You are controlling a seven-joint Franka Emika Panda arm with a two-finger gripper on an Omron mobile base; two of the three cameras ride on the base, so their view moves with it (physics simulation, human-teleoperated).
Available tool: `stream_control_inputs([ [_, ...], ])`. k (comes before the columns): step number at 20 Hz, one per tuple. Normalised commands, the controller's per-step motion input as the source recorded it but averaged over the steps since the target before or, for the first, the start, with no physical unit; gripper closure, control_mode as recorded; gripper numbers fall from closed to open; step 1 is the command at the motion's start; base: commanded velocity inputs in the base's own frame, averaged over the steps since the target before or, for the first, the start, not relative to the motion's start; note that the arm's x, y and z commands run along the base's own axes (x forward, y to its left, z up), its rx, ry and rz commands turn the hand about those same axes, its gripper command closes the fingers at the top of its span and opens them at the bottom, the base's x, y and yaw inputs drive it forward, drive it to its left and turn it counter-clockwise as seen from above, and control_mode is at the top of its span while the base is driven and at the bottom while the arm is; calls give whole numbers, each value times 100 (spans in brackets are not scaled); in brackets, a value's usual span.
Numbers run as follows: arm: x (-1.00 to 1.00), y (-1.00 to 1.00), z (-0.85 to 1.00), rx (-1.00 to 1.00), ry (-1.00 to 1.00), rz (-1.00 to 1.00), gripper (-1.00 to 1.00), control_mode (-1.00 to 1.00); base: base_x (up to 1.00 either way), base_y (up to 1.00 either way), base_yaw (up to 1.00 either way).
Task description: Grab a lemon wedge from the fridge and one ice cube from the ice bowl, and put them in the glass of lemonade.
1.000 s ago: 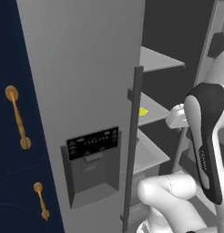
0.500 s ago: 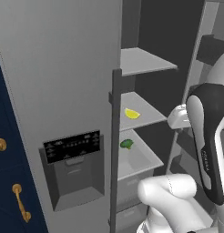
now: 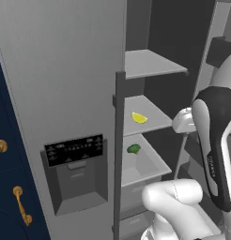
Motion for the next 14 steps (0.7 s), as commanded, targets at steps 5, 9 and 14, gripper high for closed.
stream_control_inputs([
  [5, 0, 0, 0, 0, 0, 0, -100, 100, 87, -8, 6],
  [9, 0, 0, 0, 0, 0, 0, -100, 100, 41, 0, 0],
  [14, 42, -3, -2, 0, 0, 1, -100, -100, 4, 0, 0],
])
